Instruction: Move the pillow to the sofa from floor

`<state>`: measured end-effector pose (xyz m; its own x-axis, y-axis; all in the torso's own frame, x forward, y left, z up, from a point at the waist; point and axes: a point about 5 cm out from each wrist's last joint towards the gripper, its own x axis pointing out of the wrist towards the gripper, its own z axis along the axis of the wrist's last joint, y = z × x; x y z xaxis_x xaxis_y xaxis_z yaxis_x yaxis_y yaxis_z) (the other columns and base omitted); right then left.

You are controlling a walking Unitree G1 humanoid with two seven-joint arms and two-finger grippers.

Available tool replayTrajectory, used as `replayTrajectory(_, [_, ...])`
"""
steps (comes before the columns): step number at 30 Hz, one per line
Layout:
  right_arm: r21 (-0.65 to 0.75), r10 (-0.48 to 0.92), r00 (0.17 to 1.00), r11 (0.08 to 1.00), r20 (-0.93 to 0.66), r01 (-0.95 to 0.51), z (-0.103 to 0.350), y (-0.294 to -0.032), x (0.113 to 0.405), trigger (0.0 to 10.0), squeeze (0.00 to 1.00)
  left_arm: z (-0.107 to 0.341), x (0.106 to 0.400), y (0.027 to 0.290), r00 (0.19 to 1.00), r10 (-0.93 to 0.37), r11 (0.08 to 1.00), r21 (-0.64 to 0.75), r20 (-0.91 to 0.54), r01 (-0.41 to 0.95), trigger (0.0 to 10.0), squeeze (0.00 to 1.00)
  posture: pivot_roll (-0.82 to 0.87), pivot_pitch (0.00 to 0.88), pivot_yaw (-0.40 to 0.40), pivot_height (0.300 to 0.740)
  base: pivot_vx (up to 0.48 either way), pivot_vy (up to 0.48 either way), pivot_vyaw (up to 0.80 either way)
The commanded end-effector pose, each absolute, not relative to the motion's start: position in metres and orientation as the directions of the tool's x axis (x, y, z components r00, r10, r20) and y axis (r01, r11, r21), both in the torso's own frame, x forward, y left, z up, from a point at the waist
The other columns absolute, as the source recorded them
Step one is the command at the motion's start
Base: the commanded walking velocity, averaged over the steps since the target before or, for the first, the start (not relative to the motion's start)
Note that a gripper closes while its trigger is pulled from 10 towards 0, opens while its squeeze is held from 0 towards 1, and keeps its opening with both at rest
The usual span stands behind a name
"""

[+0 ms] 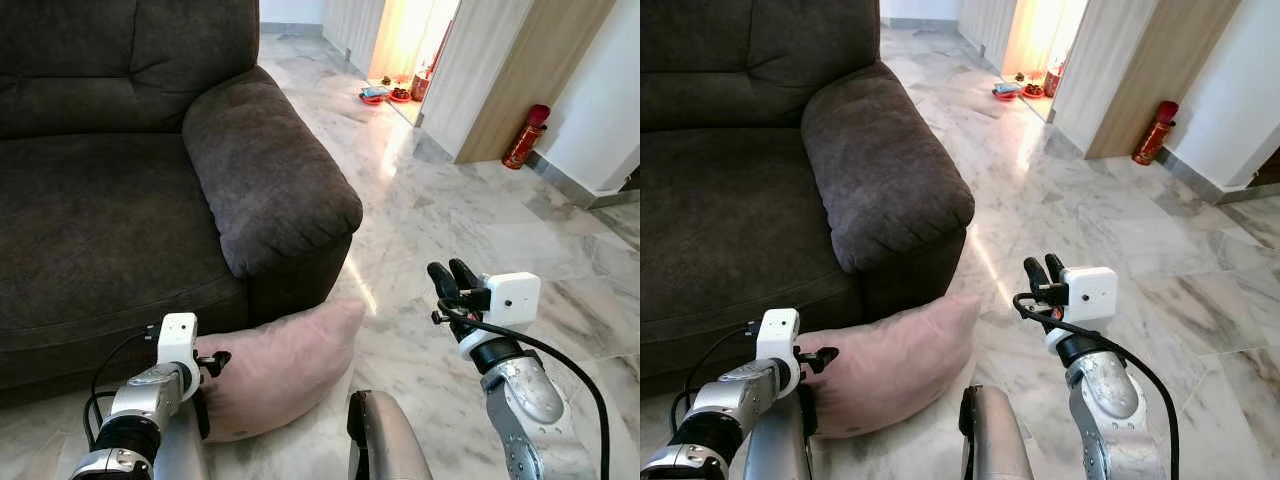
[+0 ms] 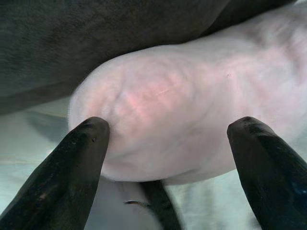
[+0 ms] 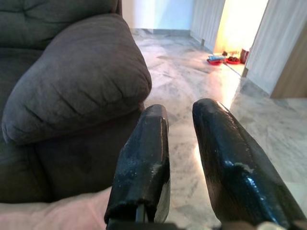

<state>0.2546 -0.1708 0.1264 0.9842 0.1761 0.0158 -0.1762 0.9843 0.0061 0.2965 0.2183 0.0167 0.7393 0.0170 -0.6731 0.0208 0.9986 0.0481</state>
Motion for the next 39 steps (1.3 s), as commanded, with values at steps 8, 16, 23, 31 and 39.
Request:
replayTrajectory(8, [0.006,0.173,0.984,0.985,0.03,-0.174,0.132,-0.171,0.255,10.0,0.0,0.021,0.294,0.223,0.736,0.111,0.965,0.249,-0.668,0.081,10.0,0.0,-0.08,0.0,-0.171,0.496,0.0,0.0,0.0])
replayTrajectory(16, [0.01,0.175,0.984,0.984,0.033,-0.176,0.133,-0.17,0.253,10.0,0.0,0.009,0.291,0.216,0.759,0.08,0.972,0.22,-0.646,0.085,10.0,0.0,-0.09,0.008,-0.173,0.496,0.0,0.0,0.0])
replayTrajectory(23, [0.009,0.171,0.985,0.985,0.03,-0.171,0.134,-0.172,0.249,10.0,0.0,0.007,0.291,0.221,0.78,0.092,0.977,0.206,-0.619,0.048,10.0,0.0,-0.1,0.022,-0.177,0.496,0.0,0.0,0.0])
replayTrajectory(31, [0.013,0.171,0.985,0.985,0.02,-0.171,0.135,-0.173,0.243,10.0,0.0,0.004,0.289,0.232,0.766,0.12,0.973,0.229,-0.631,0.036,10.0,0.0,-0.11,0.049,-0.183,0.496,0.0,0.0,0.0])
replayTrajectory(39, [0.004,0.169,0.985,0.986,0.015,-0.169,0.139,-0.176,0.236,10.0,0.0,0.001,0.291,0.225,0.779,0.046,0.986,0.154,-0.625,0.066,10.0,0.0,-0.14,0.068,-0.196,0.496,0.0,0.0,0.0])
